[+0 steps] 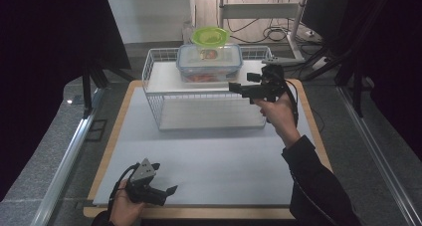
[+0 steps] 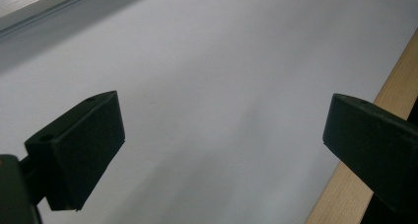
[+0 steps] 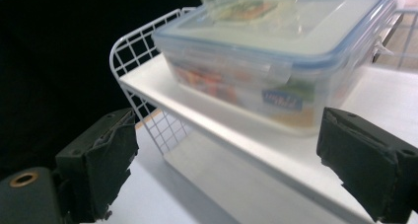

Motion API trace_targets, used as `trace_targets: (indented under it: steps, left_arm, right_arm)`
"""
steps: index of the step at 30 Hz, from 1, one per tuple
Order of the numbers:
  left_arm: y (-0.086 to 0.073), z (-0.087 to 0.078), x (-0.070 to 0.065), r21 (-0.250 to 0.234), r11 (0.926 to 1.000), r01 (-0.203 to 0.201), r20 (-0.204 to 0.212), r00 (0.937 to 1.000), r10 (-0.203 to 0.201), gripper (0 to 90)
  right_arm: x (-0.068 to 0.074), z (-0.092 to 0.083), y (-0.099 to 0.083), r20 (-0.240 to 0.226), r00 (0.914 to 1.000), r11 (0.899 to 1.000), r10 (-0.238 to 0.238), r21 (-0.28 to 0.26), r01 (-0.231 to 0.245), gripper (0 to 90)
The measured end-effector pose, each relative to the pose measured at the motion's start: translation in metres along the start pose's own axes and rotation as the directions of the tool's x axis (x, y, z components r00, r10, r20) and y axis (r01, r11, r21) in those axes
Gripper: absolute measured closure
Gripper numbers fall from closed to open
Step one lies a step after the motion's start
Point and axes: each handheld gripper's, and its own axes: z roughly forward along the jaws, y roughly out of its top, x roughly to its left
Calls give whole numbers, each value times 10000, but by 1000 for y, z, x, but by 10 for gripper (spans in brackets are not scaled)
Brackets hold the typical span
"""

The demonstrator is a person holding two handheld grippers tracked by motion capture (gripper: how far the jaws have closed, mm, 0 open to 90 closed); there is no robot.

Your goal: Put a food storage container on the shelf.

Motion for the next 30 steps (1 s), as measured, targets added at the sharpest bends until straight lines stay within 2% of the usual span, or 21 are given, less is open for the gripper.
trace_targets:
  steps: [8,17,23,30]
  left_arm:
    - [0,0,0,39,10000,-64,-24,10000,64,21]
    - [0,0,-1,54,10000,-16,-27,10000,17,21]
    - [0,1,-1,86,10000,-30,-22,10000,30,21]
    - [0,0,-1,80,10000,-51,5,10000,51,21]
  right_arm:
    - [8,0,-25,-267,9994,9996,-217,174,222,68]
    - [12,-1,-55,-169,9949,9928,-990,661,999,31]
    - [4,-5,-83,-528,9963,9954,-678,649,711,13]
    - [3,-10,-107,-260,9958,9924,-875,844,894,5]
